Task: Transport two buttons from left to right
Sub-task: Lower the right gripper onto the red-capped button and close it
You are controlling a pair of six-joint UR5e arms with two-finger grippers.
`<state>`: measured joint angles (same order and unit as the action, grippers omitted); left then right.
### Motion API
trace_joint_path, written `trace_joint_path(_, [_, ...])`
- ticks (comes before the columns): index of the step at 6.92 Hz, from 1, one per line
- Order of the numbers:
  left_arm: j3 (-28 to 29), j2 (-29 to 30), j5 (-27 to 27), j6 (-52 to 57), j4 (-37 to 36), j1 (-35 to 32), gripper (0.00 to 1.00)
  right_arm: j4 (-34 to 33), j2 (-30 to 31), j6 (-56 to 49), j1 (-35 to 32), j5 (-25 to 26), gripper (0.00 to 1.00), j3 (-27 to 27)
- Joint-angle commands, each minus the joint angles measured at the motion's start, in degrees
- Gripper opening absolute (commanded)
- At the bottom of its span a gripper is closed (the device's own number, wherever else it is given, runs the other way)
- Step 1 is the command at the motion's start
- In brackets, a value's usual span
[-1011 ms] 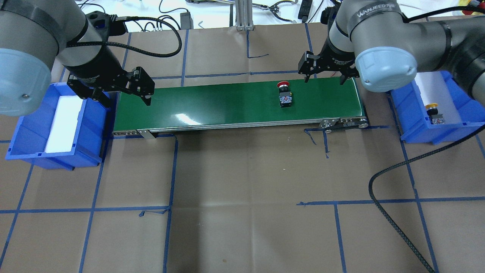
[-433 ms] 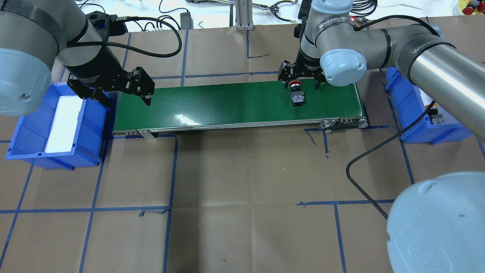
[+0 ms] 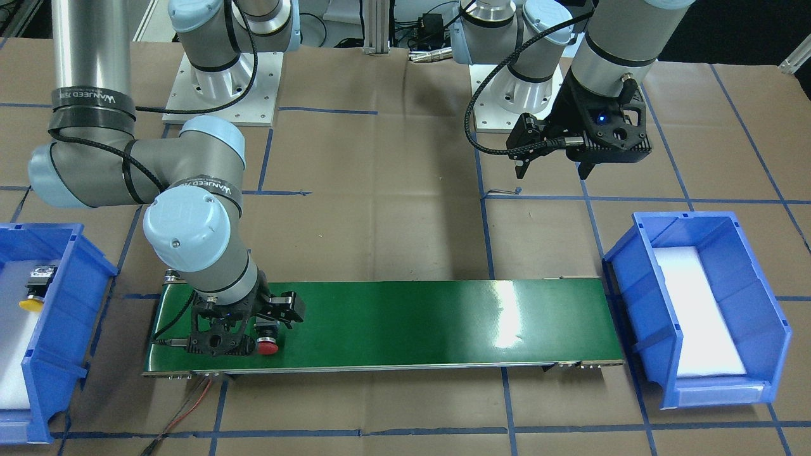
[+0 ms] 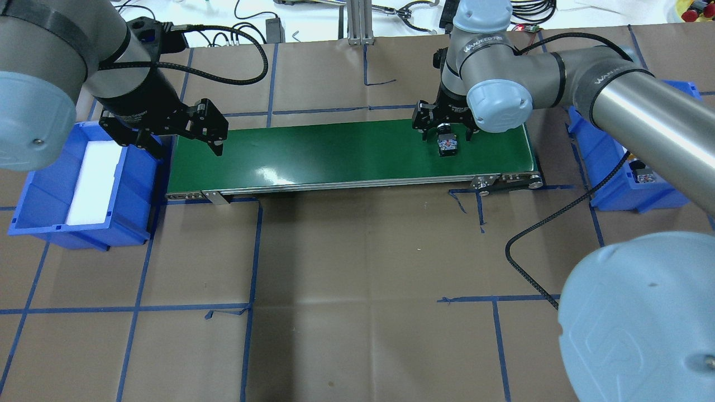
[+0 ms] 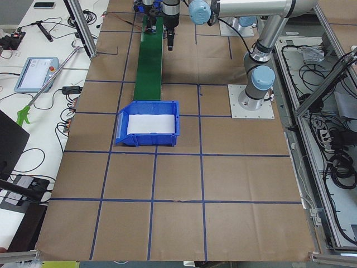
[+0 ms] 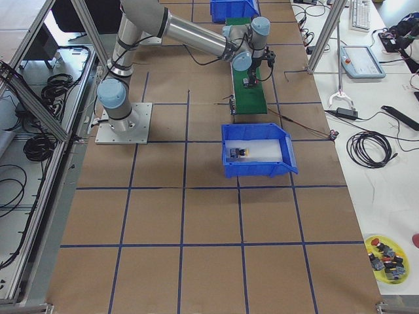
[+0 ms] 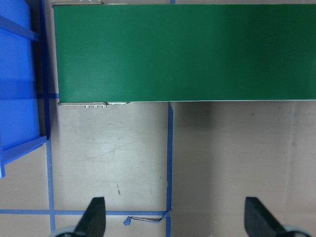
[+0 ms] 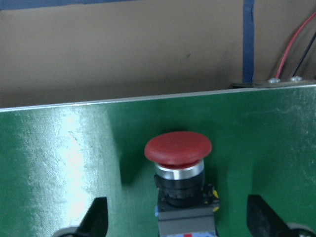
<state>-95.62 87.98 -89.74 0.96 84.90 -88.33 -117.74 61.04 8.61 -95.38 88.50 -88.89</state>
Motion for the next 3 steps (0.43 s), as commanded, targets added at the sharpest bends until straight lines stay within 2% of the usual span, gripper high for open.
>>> trace_joint_path(1, [0.0, 0.0, 0.0, 0.0, 0.0, 0.0, 1.00, 1.9, -0.2, -0.3, 0.2, 0.3, 0.23, -0.3])
trace_joint_path(2, [0.0, 0.0, 0.0, -0.1, 0.0, 0.0, 1.00, 6.2, 0.0, -0.9, 0.5, 0.4, 0.04, 0.2])
trace_joint_path(3, [0.0, 0.0, 0.0, -0.1, 0.0, 0.0, 1.00, 6.4, 0.4, -2.4, 0.9, 0.8, 0.03, 0.2])
